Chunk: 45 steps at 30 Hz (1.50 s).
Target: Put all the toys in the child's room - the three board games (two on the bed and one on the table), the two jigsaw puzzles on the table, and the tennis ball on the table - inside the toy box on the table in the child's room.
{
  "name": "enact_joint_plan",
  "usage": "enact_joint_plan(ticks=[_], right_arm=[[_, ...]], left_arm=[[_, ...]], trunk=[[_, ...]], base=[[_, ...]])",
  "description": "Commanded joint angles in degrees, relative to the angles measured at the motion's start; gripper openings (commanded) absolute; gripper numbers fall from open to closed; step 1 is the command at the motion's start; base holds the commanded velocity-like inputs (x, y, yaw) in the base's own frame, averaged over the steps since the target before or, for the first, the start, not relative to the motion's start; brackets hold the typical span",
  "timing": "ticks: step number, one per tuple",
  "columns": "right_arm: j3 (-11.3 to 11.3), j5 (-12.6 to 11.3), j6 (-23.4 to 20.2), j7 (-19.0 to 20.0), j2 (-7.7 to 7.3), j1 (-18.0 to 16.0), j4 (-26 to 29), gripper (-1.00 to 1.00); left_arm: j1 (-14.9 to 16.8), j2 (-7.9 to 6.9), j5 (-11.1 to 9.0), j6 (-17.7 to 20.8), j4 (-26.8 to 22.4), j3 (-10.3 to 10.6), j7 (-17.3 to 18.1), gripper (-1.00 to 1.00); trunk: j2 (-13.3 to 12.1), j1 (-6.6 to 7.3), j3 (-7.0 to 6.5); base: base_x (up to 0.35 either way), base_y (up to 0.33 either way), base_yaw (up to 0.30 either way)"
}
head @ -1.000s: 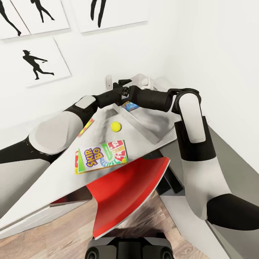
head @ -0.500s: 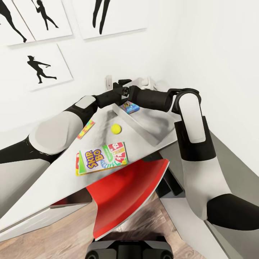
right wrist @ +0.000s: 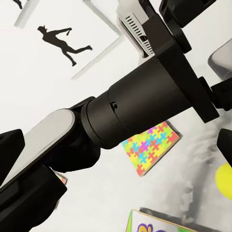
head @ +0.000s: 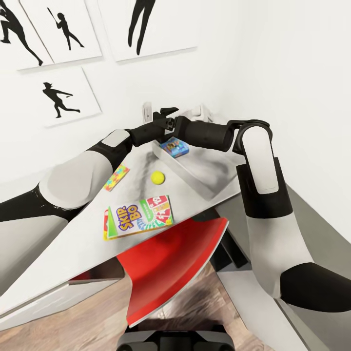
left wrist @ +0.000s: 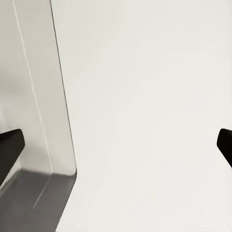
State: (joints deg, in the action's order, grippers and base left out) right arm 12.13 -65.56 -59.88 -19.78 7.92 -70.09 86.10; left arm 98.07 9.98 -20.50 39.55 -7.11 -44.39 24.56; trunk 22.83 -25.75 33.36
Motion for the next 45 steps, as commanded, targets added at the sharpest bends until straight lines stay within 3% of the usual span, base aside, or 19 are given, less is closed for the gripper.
enact_joint_plan(ticks=[1,12,45], right_arm=[[0.0,-0.5,-0.1,-0.6,0.01,0.0,0.0,1.0],[-0.1,-0.5,-0.1,-0.6,-0.01,0.0,0.0,1.0],[-0.1,-0.4,-0.1,-0.6,0.0,0.0,-0.1,1.0]], left_arm=[[0.0,0.02,-0.3,0.4,-0.1,0.0,-0.1,1.0],[0.0,0.02,-0.2,0.4,-0.1,0.0,-0.1,1.0],[0.0,0.02,-0.2,0.5,-0.1,0.0,-0.1,1.0]], trunk=[[0.1,-0.03,-0.02],[0.1,-0.03,-1.07],[0.1,-0.03,-3.99]], base=[[-0.041,0.0,0.0],[-0.162,0.0,0.0],[-0.031,0.015,-0.013]])
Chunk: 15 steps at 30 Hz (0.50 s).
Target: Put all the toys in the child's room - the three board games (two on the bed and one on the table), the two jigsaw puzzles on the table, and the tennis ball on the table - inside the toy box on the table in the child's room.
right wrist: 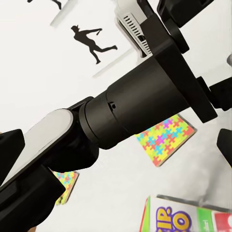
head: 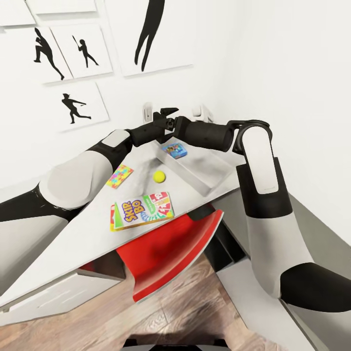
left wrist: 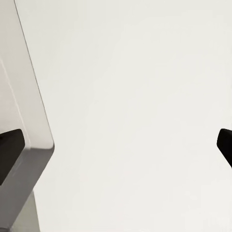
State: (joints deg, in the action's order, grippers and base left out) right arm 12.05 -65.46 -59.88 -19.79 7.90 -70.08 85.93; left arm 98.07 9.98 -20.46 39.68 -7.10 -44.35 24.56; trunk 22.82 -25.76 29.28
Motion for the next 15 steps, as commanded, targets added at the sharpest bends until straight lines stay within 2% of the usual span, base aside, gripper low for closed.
enact_joint_plan(ticks=[1,8,15], right_arm=[[0.0,-0.5,-0.1,-0.6,0.02,-0.1,0.0,1.0],[0.0,-0.5,-0.1,-0.6,0.01,-0.1,0.0,1.0],[-0.1,-0.5,-0.1,-0.6,0.01,-0.1,0.0,1.0]], left_arm=[[0.0,0.01,-0.3,0.4,-0.1,0.0,-0.1,1.0],[0.0,0.01,-0.3,0.4,-0.1,0.0,-0.1,1.0],[0.0,0.01,-0.2,0.4,-0.1,0.1,-0.1,1.0]], trunk=[[0.1,-0.02,0.05],[0.1,-0.02,-0.15],[0.1,-0.02,-0.36]], base=[[-0.089,0.055,-0.093],[-0.165,0.123,-0.204],[-0.046,0.035,-0.265]])
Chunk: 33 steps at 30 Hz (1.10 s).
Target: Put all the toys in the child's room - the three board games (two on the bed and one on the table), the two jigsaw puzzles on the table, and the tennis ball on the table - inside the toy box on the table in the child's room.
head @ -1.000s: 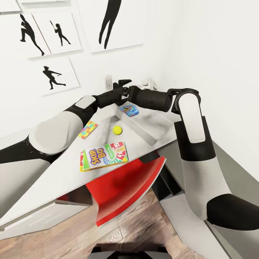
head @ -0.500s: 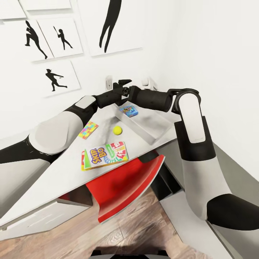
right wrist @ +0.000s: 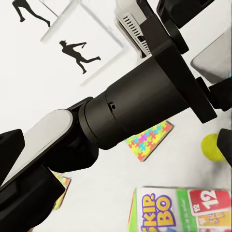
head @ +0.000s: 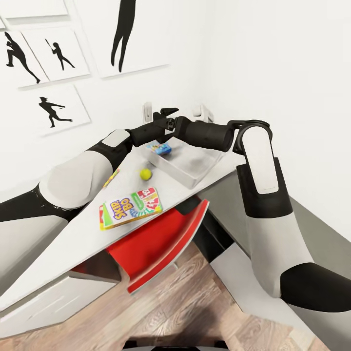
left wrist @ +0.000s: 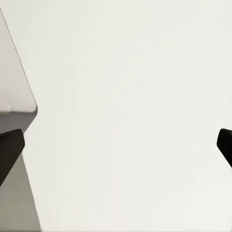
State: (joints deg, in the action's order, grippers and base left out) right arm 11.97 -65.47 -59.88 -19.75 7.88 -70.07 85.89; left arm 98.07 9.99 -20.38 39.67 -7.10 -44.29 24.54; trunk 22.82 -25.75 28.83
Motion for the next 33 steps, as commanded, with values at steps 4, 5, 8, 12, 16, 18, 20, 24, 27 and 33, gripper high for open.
enact_joint_plan(ticks=[4,5,8,12,16,18,20,24,27,33], right_arm=[[0.0,-0.5,-0.1,-0.6,0.03,-0.1,0.0,1.0],[0.0,-0.5,-0.1,-0.6,0.03,-0.1,0.0,1.0],[0.0,-0.5,-0.1,-0.6,0.03,-0.1,0.0,1.0],[0.0,-0.5,-0.1,-0.6,0.03,-0.1,0.0,1.0],[0.0,-0.4,-0.1,-0.6,0.03,-0.1,0.0,1.0],[0.0,-0.4,-0.1,-0.6,0.03,-0.1,0.0,1.0],[0.0,-0.4,-0.1,-0.6,0.03,-0.1,0.0,1.0],[0.0,-0.4,-0.1,-0.6,0.04,-0.1,0.0,1.0],[0.0,-0.4,-0.1,-0.6,0.04,-0.1,0.0,1.0],[0.0,-0.4,-0.1,-0.6,0.05,-0.1,0.0,1.0]], left_arm=[[0.0,0.01,-0.3,0.4,-0.1,0.0,-0.1,1.0],[0.0,0.01,-0.3,0.4,-0.1,0.0,-0.1,1.0],[0.0,0.01,-0.3,0.4,-0.1,0.1,-0.1,1.0],[0.0,0.01,-0.3,0.4,-0.1,0.1,-0.1,1.0],[0.0,0.01,-0.3,0.4,-0.1,0.1,-0.1,1.0],[0.0,0.01,-0.3,0.4,-0.1,0.2,-0.1,1.0],[0.0,0.01,-0.3,0.4,-0.1,0.1,-0.1,1.0],[0.0,0.01,-0.3,0.5,-0.1,0.1,-0.1,1.0],[0.0,0.01,-0.3,0.5,-0.1,0.1,-0.1,1.0],[0.0,0.01,-0.3,0.6,-0.1,0.1,-0.1,1.0]], trunk=[[0.1,-0.03,-0.04],[0.1,-0.03,-0.07],[0.1,-0.03,-0.16],[0.1,-0.03,-0.29],[0.1,-0.03,-0.43],[0.1,-0.03,-0.49],[0.1,-0.03,-0.56],[0.1,-0.03,-0.7],[0.1,-0.03,-0.8],[0.1,-0.03,-1.0]], base=[[-0.009,0.007,-0.272],[-0.004,0.003,-0.274],[-0.025,0.021,-0.274],[-0.087,0.101,-0.274],[-0.047,0.057,-0.274],[-0.02,0.024,-0.274],[-0.014,0.015,-0.274],[-0.1,0.092,-0.274],[-0.182,0.173,-0.274],[-0.109,0.105,-0.274]])
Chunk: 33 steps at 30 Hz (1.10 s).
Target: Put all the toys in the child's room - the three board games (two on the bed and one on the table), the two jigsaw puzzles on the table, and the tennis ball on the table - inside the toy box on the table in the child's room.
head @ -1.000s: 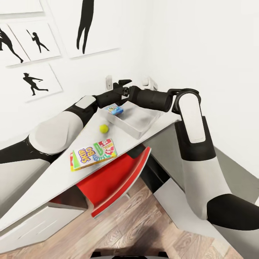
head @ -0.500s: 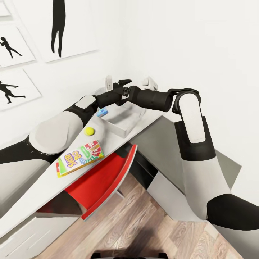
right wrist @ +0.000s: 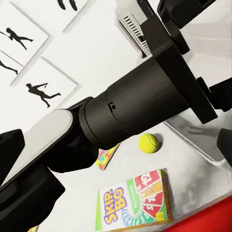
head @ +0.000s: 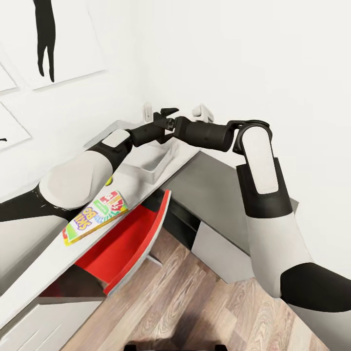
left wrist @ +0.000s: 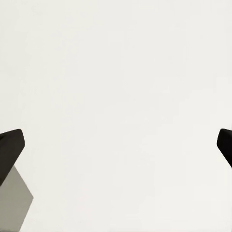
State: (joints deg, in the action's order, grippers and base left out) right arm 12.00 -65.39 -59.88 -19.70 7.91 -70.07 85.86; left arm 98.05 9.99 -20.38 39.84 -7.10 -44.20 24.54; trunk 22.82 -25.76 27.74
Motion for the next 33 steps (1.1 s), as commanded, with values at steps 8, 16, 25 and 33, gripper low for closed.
enact_joint_plan(ticks=[8,16,25,33], right_arm=[[0.0,-0.5,-0.1,-0.6,0.03,-0.1,0.0,1.0],[0.0,-0.5,-0.1,-0.6,0.02,-0.1,0.0,1.0],[0.0,-0.5,-0.1,-0.6,0.06,-0.1,-0.1,1.0],[-0.1,-0.5,-0.1,-0.6,0.01,-0.1,-0.1,1.0]], left_arm=[[0.0,0.01,-0.3,0.4,-0.1,0.0,-0.1,1.0],[0.0,0.01,-0.3,0.4,-0.1,0.1,-0.1,1.0],[0.0,0.01,-0.3,0.4,-0.1,0.1,-0.1,1.0],[-0.1,0.01,-0.3,0.4,-0.1,0.1,-0.1,1.0]], trunk=[[0.1,-0.03,-0.19],[0.1,-0.03,-0.48],[0.1,-0.03,-0.81],[0.1,-0.03,-1.11]], base=[[-0.113,0.094,-0.274],[-0.068,0.058,-0.274],[-0.13,0.102,-0.274],[-0.061,0.048,-0.274]])
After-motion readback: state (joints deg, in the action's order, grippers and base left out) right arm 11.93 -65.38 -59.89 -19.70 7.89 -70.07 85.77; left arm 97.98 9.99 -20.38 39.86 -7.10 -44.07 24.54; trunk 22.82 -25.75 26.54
